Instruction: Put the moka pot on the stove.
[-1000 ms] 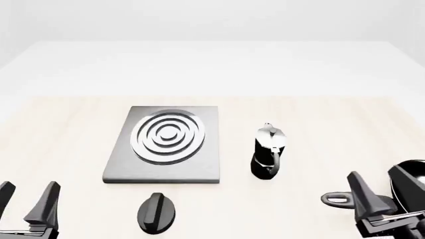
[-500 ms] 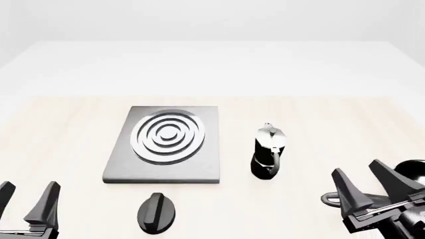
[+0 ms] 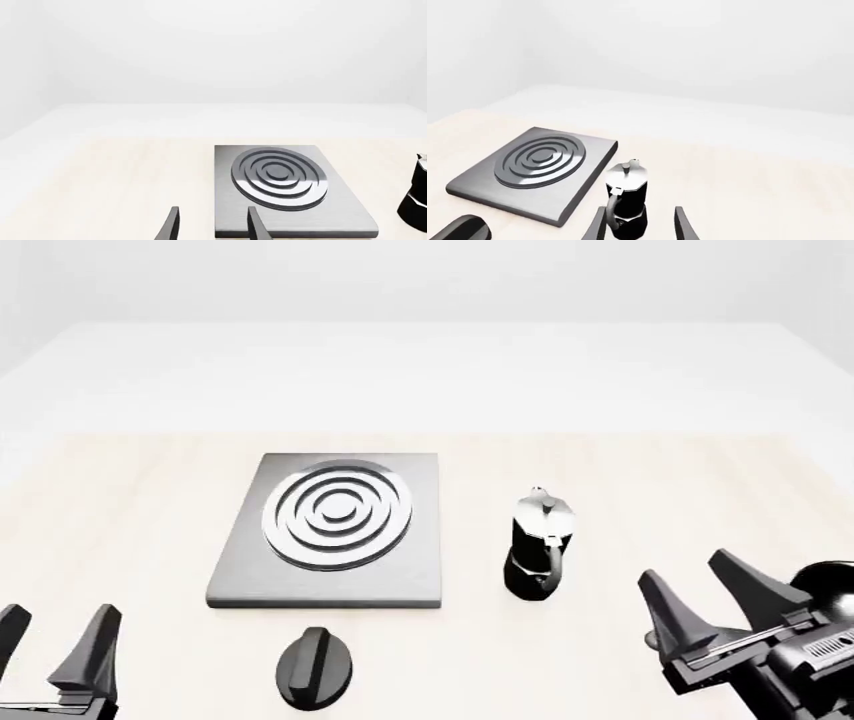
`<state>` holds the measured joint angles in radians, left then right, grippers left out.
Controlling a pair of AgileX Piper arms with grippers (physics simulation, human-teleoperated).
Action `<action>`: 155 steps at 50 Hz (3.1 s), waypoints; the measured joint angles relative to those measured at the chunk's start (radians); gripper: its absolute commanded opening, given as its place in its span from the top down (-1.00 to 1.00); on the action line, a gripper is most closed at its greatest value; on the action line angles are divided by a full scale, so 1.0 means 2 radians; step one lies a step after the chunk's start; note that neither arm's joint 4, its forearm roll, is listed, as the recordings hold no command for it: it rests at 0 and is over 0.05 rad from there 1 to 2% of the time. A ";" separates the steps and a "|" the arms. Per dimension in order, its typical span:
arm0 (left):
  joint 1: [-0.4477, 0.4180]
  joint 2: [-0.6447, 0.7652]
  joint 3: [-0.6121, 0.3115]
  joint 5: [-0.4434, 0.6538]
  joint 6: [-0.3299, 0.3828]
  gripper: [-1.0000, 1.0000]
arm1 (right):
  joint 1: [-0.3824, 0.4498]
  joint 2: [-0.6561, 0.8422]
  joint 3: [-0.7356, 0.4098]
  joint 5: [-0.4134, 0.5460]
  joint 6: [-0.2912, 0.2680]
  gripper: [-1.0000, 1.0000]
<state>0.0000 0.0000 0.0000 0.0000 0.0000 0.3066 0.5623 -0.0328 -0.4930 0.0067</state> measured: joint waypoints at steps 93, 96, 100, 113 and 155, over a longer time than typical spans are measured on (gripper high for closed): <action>0.000 0.000 0.000 0.000 0.000 -1.00 | 0.041 0.436 -0.029 -0.347 0.025 -1.00; 0.000 0.000 0.000 0.000 0.000 -1.00 | 0.042 0.444 -0.032 -0.350 0.026 -1.00; 0.000 0.000 0.000 0.000 0.000 -1.00 | 0.043 0.453 -0.035 -0.354 0.027 -1.00; 0.000 0.000 0.000 0.000 0.000 -1.00 | 0.047 0.480 -0.049 -0.360 0.032 -1.00; 0.000 0.000 0.000 0.000 0.000 -1.00 | 0.059 0.564 -0.084 -0.363 0.045 -1.00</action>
<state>0.0000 0.0000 0.0000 0.0000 0.0000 0.4240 1.6907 -0.2016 -1.2195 0.0975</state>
